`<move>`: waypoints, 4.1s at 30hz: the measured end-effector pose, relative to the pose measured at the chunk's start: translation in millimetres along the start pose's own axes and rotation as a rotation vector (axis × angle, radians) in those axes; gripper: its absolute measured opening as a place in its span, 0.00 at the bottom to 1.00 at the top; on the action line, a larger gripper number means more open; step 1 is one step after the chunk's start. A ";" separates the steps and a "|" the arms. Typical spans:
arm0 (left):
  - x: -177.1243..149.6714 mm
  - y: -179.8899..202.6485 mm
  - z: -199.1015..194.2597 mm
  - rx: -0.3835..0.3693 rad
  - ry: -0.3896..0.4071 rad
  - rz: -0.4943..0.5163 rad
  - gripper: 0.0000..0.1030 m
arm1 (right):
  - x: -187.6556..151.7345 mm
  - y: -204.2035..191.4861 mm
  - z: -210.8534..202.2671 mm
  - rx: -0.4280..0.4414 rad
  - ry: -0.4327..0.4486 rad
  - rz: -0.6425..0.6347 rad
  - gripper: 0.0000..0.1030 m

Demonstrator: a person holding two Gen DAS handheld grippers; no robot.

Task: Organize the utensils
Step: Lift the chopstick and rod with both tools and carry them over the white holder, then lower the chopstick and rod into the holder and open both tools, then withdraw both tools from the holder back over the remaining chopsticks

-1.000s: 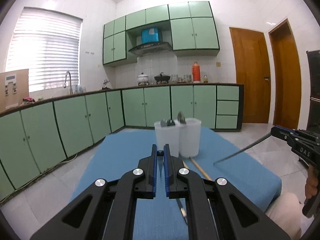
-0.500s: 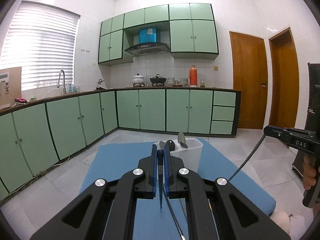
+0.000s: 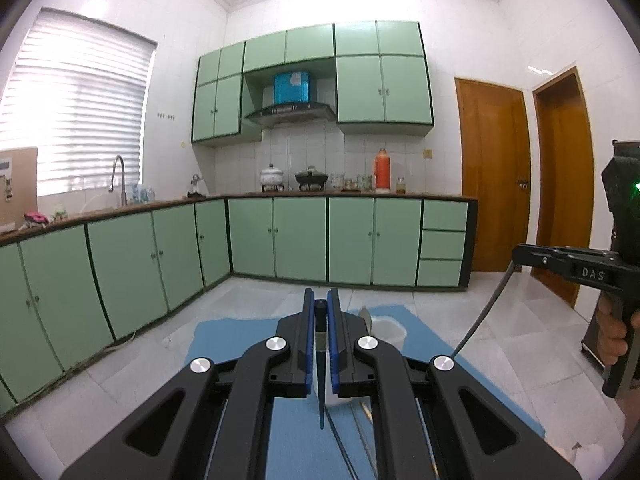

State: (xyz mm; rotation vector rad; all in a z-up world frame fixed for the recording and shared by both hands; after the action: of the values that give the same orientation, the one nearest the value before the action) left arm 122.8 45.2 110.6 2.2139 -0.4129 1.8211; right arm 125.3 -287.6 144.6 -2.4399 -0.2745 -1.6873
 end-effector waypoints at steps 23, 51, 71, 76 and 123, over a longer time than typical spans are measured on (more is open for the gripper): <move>54.0 -3.2 139.3 0.037 0.088 0.019 0.06 | 61.7 11.7 126.1 -0.095 -0.008 -0.014 0.06; -8.8 -46.8 216.2 0.050 -0.078 -0.062 0.07 | 1.9 28.6 207.3 -0.072 -0.133 0.080 0.08; -10.0 -60.3 200.9 0.069 -0.040 -0.140 0.77 | -3.8 44.4 188.2 -0.154 -0.058 0.115 0.78; -10.5 -62.6 199.8 0.067 -0.034 -0.158 0.81 | -5.5 50.3 187.9 -0.157 -0.051 0.138 0.84; -227.6 11.9 11.1 0.104 -0.313 -0.097 0.90 | -267.0 -47.9 32.7 -0.212 -0.168 0.114 0.89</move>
State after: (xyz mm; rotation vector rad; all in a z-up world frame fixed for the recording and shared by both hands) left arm 87.3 44.2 -114.8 2.5516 -0.2670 1.4813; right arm 51.0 -249.0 -115.5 -2.6972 0.0254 -1.5379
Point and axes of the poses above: each gripper's, at about its wrist camera, not at the fingertips, and z roughly the way its jaws point, y to its right, x to its top, the point moved 1 cm from there along z, roughly the way its jaws point, and after that the axes turned 7 degrees about -x, right-handed, at the moved point
